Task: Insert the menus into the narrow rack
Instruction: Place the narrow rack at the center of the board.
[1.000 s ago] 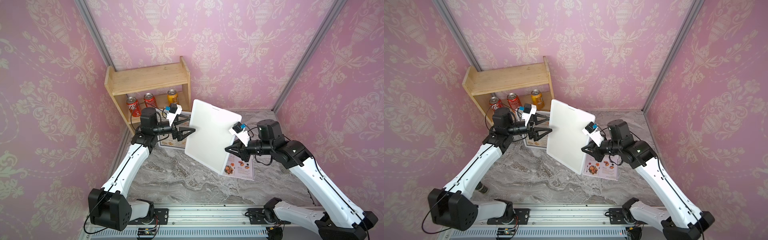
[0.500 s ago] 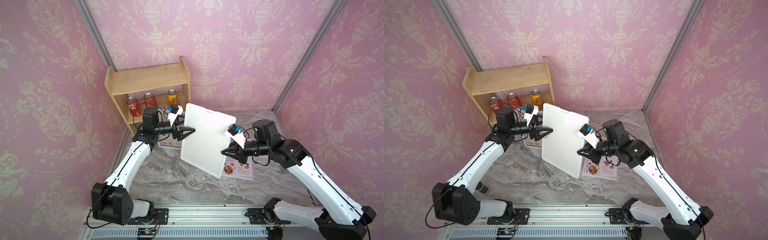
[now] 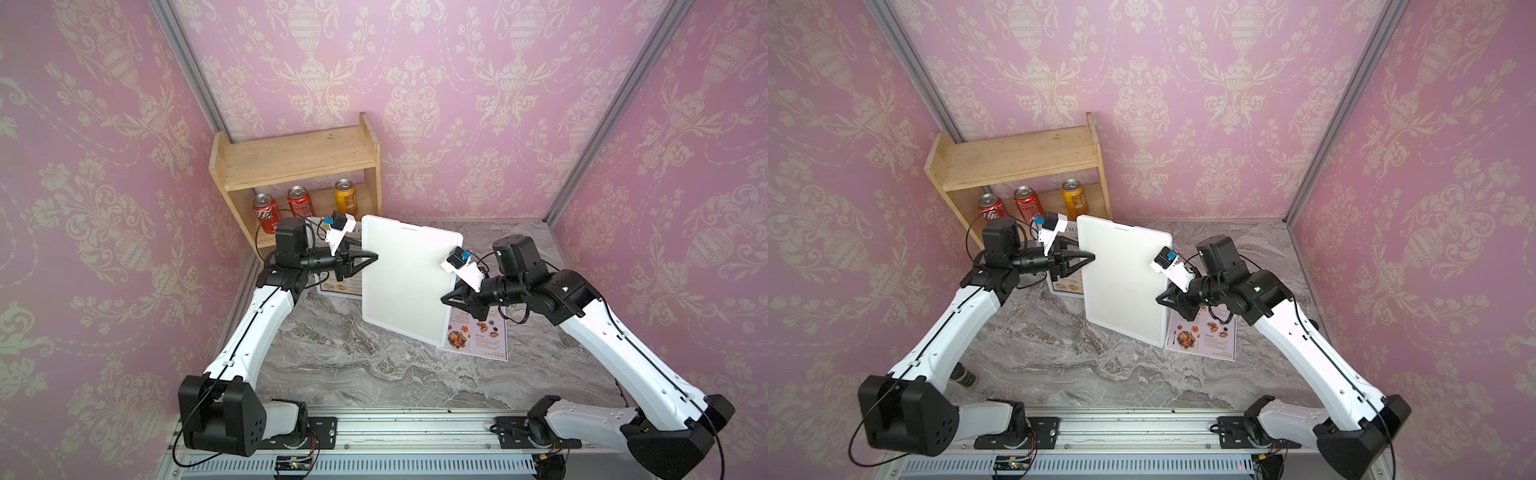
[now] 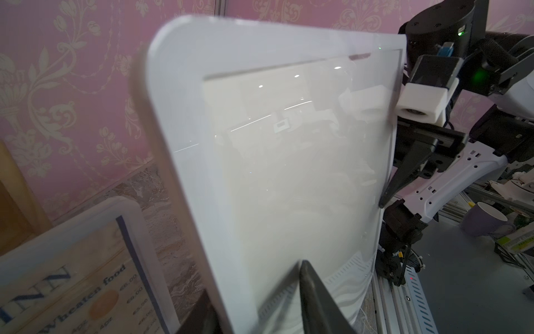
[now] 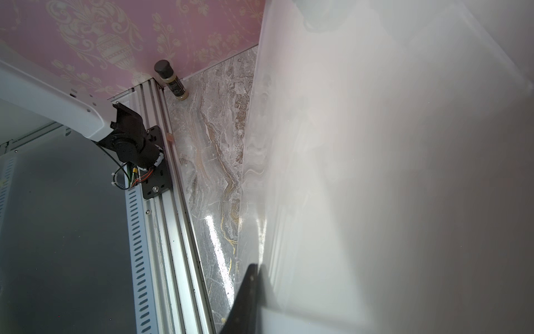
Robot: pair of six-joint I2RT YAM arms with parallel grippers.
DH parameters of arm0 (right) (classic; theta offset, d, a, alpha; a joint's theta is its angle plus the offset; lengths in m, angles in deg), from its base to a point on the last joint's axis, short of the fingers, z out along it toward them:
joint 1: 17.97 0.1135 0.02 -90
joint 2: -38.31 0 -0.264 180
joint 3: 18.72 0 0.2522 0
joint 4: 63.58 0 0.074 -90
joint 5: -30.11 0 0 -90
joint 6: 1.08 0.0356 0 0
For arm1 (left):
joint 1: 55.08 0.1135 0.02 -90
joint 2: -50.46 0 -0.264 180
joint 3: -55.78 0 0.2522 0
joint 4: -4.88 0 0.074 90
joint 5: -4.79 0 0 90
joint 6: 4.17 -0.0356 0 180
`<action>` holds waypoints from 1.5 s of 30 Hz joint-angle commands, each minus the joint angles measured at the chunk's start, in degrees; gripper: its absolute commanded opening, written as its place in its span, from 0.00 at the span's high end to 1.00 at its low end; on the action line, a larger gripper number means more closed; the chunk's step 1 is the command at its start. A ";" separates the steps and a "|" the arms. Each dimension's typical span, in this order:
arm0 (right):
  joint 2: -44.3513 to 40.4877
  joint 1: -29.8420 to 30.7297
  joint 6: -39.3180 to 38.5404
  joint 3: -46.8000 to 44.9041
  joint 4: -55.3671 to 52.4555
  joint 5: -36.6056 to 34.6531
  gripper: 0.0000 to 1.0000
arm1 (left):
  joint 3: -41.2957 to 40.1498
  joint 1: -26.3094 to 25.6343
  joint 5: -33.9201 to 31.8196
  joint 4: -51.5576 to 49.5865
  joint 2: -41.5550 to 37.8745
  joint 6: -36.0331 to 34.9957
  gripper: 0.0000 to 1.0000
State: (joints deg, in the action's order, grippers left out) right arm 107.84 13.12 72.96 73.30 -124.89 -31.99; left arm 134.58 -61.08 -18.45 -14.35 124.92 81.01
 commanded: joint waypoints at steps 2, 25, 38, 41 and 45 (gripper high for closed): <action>3.41 -1.91 1.47 5.16 9.76 2.19 1.00 | -2.46 -1.63 1.77 0.20 -4.00 -2.07 0.63; 15.44 -3.42 4.13 -0.25 22.16 1.16 0.82 | -14.46 -2.08 -7.55 1.91 -12.69 -4.91 0.70; 19.58 -3.49 6.34 -7.90 34.50 -1.55 0.75 | -22.55 -6.36 -15.35 3.98 -16.18 -5.42 0.68; 20.67 -3.49 6.77 -9.01 36.92 -1.61 0.75 | -22.67 -7.26 -16.61 4.32 -15.35 -6.18 0.68; 21.44 -3.49 7.12 -10.36 40.26 -2.74 0.74 | -22.67 -8.05 -16.71 4.92 -12.89 -6.64 0.67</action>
State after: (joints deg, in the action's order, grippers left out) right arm 127.58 8.51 65.81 61.95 -97.87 -29.19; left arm 112.44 -62.35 -46.56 -11.73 111.56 80.25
